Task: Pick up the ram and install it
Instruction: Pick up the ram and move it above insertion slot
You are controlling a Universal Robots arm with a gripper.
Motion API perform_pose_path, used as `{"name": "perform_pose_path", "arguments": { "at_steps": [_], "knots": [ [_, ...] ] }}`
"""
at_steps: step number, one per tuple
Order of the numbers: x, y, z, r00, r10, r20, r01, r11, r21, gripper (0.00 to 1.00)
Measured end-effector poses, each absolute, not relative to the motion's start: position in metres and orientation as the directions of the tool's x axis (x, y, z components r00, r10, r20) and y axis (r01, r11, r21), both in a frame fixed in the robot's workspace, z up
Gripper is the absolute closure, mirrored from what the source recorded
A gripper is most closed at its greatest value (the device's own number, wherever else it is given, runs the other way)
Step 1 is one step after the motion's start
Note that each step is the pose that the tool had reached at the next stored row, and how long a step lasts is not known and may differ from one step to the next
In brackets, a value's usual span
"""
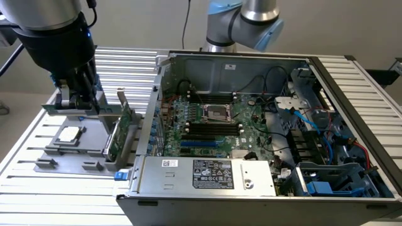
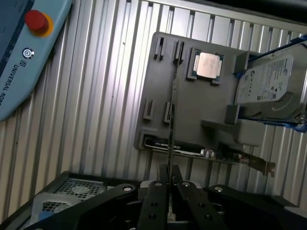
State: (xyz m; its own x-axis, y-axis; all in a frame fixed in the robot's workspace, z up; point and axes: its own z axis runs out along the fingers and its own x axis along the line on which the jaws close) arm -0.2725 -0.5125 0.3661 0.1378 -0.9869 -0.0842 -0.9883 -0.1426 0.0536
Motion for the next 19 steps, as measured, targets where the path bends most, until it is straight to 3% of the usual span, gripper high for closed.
{"name": "perform_pose_path", "arguments": {
  "at_steps": [19],
  "knots": [
    [-0.215, -0.512, 0.366, 0.164, -0.980, -0.112, -0.983, -0.171, 0.059, 0.86]
  ]
}}
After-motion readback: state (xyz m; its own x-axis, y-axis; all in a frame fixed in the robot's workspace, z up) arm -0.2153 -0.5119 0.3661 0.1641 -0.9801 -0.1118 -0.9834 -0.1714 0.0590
